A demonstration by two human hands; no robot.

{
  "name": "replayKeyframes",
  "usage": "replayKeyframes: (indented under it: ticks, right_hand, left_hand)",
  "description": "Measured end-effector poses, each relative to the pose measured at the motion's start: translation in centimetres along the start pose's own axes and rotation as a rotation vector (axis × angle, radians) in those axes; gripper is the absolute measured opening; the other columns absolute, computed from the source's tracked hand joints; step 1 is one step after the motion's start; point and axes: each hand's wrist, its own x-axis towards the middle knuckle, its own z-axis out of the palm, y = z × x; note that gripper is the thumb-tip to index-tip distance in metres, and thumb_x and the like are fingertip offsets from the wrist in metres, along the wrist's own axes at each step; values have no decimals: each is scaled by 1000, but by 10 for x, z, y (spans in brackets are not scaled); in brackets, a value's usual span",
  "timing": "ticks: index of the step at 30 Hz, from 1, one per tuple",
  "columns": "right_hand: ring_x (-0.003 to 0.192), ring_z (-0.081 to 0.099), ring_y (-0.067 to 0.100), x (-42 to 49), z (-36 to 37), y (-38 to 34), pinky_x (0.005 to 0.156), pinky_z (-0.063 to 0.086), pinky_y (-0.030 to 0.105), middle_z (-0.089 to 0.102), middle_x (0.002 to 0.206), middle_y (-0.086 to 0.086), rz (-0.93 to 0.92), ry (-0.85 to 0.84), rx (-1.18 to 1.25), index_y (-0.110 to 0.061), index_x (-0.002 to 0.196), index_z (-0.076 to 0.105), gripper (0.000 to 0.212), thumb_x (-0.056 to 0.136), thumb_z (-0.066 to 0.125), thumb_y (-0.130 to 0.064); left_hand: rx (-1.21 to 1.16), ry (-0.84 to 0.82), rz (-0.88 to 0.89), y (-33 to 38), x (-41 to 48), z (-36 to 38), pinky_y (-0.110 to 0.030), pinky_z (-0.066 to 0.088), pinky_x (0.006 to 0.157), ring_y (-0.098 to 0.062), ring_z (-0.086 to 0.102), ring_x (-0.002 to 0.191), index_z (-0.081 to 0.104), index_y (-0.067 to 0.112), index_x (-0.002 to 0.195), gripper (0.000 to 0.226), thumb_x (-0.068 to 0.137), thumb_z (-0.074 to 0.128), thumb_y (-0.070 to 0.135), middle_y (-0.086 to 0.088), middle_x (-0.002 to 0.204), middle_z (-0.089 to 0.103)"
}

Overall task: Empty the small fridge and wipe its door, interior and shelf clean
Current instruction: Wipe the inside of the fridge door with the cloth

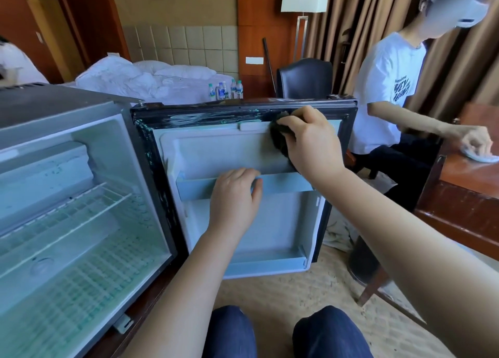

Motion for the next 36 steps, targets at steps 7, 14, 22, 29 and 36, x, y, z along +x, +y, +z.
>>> replayKeyframes:
  ticks: [7,14,22,29,36]
  right_hand:
    - [78,62,32,11,21,-39,64,43,29,65,88,13,140,91,180,-7,97,73,18,84,61,-9]
    - [84,62,35,31,20,-36,69,52,34,70,91,8,-161,-89,184,-7,90,74,19,77,61,-3]
    - [79,62,4,-13,-10,-13,73,47,19,66,85,-15,328,-214,580,-28,91,59,20,83,69,-14]
    - [89,62,8,-25,0,-21,87,48,27,66,91,-12,269,-329,817,-21,89,60,10,83,68,-22]
    - [81,55,21,-60,23,10,70,41,28,61,81,-2,170,-256,403,-11,85,65,10,89,65,-20]
  left_hand:
    - [15,-32,28,-2,-1,-1,-28,35,74,-31,64,74,71,6,95,36,86,43,27,-8,83,70]
    - [0,-122,113,-8,-2,0,-32,36,97,-27,61,98,66,6,117,45,86,39,24,-7,111,69]
    - [-449,144,-110,-9,-8,-44,-12,47,84,-1,63,88,67,11,111,27,87,58,19,5,101,69]
    - [-440,100,-360,18,19,-51,-35,51,68,-22,64,71,60,21,90,14,83,72,19,1,76,69]
    - [-228,422,-393,5,46,-82,-31,46,63,-19,60,66,60,17,89,8,84,66,16,8,70,61]
